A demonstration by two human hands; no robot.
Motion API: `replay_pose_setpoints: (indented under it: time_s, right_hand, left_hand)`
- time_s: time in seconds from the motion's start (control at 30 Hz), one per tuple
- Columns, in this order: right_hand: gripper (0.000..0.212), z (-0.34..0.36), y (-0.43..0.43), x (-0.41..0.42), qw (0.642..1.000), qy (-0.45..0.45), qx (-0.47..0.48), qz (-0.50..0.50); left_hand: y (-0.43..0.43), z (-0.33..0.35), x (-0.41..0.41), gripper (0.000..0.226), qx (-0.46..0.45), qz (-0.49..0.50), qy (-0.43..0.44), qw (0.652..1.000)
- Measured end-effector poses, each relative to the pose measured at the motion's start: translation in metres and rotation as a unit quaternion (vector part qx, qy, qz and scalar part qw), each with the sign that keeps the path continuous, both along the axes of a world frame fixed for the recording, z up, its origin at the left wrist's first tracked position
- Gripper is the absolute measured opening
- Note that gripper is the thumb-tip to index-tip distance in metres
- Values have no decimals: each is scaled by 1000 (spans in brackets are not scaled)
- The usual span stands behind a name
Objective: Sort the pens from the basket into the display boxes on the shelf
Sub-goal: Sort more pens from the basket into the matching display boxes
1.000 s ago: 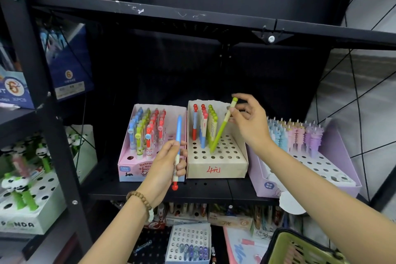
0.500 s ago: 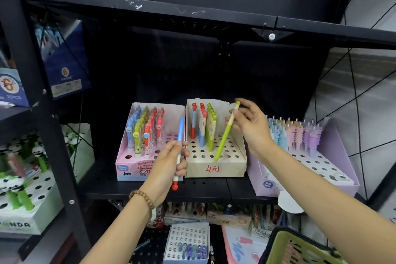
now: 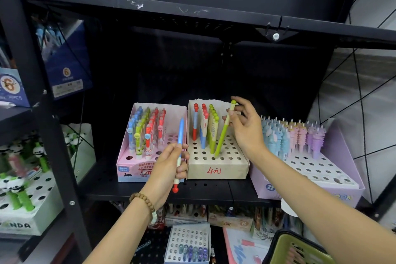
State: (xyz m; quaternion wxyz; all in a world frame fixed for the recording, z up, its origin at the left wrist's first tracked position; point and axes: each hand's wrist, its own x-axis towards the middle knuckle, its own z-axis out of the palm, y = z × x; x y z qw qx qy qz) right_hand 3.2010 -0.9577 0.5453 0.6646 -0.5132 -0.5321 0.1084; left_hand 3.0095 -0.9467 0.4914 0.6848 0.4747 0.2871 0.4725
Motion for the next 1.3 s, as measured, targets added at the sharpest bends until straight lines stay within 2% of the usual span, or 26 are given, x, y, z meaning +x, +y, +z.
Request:
replay_pose_setpoints:
  time_s: [0.17, 0.23, 0.3, 0.4, 0.7, 0.8, 0.97, 1.07, 1.17, 1.3]
  right_hand:
    - [33, 0, -2, -5, 999, -15, -12, 25]
    - [35, -6, -3, -7, 998, -57, -28, 29]
    - [38, -12, -4, -7, 996, -82, -45, 11]
    - [42, -14, -5, -7, 997, -51, -46, -15]
    - [30, -9, -9, -19, 986, -101, -114, -62]
    - [26, -17, -13, -27, 988, -76, -106, -78]
    - [42, -1, -24, -26, 988, -38, -143, -47]
    - [34, 11, -36, -34, 992, -45, -105, -50]
    - [14, 14, -48, -49, 987, -34, -146, 52]
    - [24, 5, -58, -67, 940, 37, -262, 215]
  left_hand:
    - [1, -1, 1, 19, -3, 4, 3, 1000]
    - [1, -2, 2, 19, -1, 4, 2, 1000]
    - [0, -2, 2, 19, -1, 1, -1, 1000]
    - [1, -2, 3, 19, -4, 2, -5, 1000]
    - [-6, 2, 14, 20, -5, 11, -12, 1000]
    - [-12, 10, 19, 20, -1, 11, -21, 1000]
    - [-12, 22, 9, 21, 30, 2, -5, 1000]
    - [-10, 28, -1, 21, 67, 17, 25, 997]
    - [-8, 34, -8, 34, 105, 34, 37, 993]
    - [-8, 40, -7, 35, 111, 22, -50, 992]
